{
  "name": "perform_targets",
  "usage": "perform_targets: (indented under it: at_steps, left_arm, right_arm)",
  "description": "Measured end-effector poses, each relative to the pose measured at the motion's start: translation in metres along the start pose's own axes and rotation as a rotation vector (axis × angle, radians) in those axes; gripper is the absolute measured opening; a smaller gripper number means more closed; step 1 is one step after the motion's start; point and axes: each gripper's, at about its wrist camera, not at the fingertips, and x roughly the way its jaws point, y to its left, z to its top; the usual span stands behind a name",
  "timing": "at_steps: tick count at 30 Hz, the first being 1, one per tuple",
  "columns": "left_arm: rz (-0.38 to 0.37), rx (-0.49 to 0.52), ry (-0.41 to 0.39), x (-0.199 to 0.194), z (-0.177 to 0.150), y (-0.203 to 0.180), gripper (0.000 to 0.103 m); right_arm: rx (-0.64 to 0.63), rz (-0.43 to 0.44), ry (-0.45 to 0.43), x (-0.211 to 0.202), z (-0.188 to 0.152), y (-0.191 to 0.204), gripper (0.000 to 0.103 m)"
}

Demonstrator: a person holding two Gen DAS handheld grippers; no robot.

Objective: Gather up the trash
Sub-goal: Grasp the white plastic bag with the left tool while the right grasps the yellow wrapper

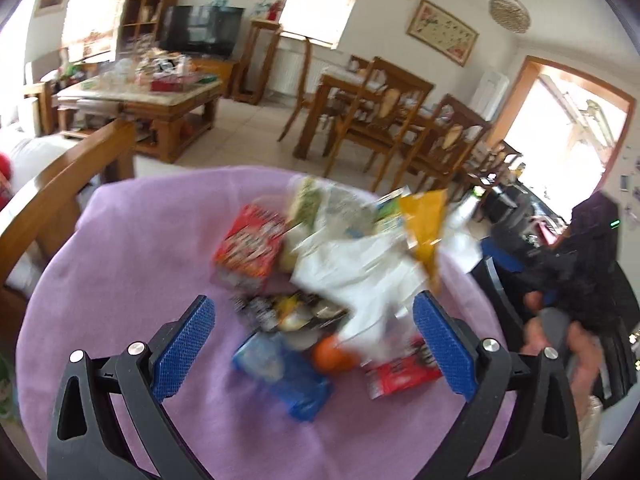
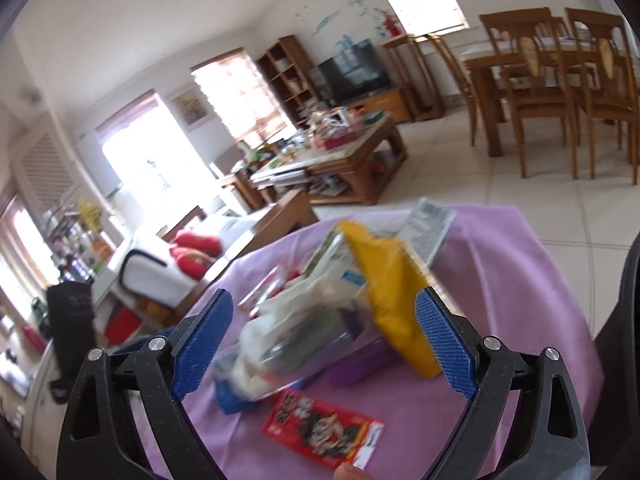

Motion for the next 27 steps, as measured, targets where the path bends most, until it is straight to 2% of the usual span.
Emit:
perform_targets:
  at_steps: [3, 5, 7, 10, 12, 14, 15, 16, 18, 20, 23, 27]
  left_arm:
    - [-0.011, 0.039, 0.029, 0.018, 0.024, -0.022, 0.098]
    - [-0.017, 0.039, 0.098, 0.044, 0.036, -0.029, 0.098]
    - [-0.013, 0.031, 0.171, 0.068, 0.037, -0.034, 0.098]
    - [0.029, 0.051, 0.210, 0.084, 0.035, -0.039, 0.097]
    - [0.036, 0.044, 0.229, 0.091, 0.031, -0.037, 0.089]
    - [0.016, 0.031, 0.256, 0.096, 0.029, -0.035, 0.066]
    - [0.010, 0.025, 0.266, 0.098, 0.027, -0.033, 0.061]
    - [-0.022, 0.002, 0.263, 0.097, 0.025, -0.029, 0.056]
    - [-0.056, -0.024, 0.244, 0.096, 0.025, -0.024, 0.041]
    - [-0.064, -0.025, 0.203, 0.090, 0.026, -0.021, 0.024]
    - [-0.097, -0.039, 0.171, 0.081, 0.029, -0.019, 0.011]
    - [-0.168, -0.095, 0.073, 0.056, 0.034, -0.014, 0.009]
  right_arm:
    - [-0.035, -0.087, 0.022, 0.015, -0.001, -0.004, 0.084]
    - [-0.049, -0.105, 0.052, 0.029, -0.005, -0.006, 0.079]
    - [-0.063, -0.117, 0.079, 0.041, -0.011, -0.009, 0.077]
    - [-0.088, -0.139, 0.113, 0.058, -0.015, -0.015, 0.075]
    - [-0.091, -0.142, 0.134, 0.072, -0.018, -0.018, 0.062]
    - [-0.090, -0.134, 0.140, 0.080, -0.019, -0.024, 0.058]
    - [-0.090, -0.130, 0.133, 0.082, -0.021, -0.024, 0.055]
    - [-0.093, -0.128, 0.128, 0.082, -0.023, -0.025, 0.054]
    - [-0.097, -0.123, 0.130, 0.082, -0.026, -0.025, 0.040]
    - [-0.098, -0.121, 0.130, 0.079, -0.028, -0.026, 0.039]
    - [-0.083, -0.102, 0.122, 0.070, -0.030, -0.029, 0.037]
    - [-0.059, -0.065, 0.103, 0.051, -0.032, -0.033, 0.036]
